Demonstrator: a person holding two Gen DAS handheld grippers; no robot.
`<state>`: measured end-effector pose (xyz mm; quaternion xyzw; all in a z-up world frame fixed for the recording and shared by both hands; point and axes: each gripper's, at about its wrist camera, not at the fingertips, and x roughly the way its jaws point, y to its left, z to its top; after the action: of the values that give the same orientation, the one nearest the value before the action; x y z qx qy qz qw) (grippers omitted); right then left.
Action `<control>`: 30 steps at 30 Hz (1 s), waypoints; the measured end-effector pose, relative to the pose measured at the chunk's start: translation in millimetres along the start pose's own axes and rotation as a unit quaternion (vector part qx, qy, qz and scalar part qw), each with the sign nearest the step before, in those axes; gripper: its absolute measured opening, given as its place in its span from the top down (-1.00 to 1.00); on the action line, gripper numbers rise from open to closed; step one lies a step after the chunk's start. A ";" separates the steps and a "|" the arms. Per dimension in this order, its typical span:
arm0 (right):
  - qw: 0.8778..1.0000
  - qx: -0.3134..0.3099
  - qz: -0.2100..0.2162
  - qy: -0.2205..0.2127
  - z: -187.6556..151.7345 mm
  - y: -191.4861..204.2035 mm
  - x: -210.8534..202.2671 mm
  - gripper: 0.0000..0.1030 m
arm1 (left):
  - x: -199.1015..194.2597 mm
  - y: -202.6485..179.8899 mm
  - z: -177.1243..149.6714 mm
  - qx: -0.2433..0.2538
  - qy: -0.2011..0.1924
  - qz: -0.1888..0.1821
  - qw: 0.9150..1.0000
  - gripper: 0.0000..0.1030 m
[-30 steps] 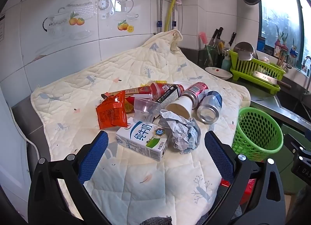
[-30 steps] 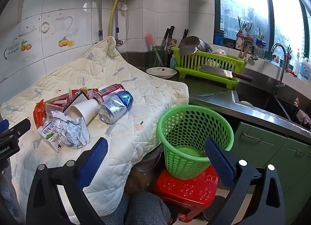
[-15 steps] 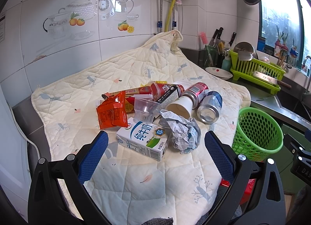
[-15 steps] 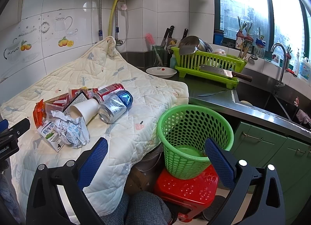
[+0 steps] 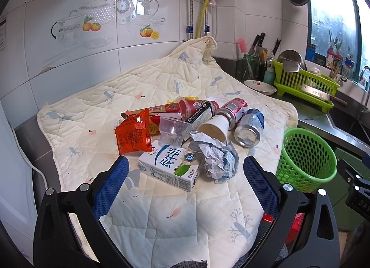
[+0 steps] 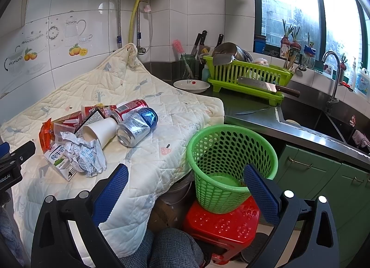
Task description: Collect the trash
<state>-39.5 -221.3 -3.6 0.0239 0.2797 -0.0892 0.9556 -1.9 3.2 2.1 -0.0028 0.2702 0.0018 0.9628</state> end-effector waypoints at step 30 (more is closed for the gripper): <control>1.000 -0.005 0.003 0.003 -0.3 4.4 4.7 -0.88 | 1.7 0.5 0.3 0.000 0.000 0.004 1.000 -0.90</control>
<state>-35.0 -217.7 -6.4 0.0205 0.2831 -0.0853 0.9551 -0.3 3.7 1.5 -0.0021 0.2699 0.0053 0.9629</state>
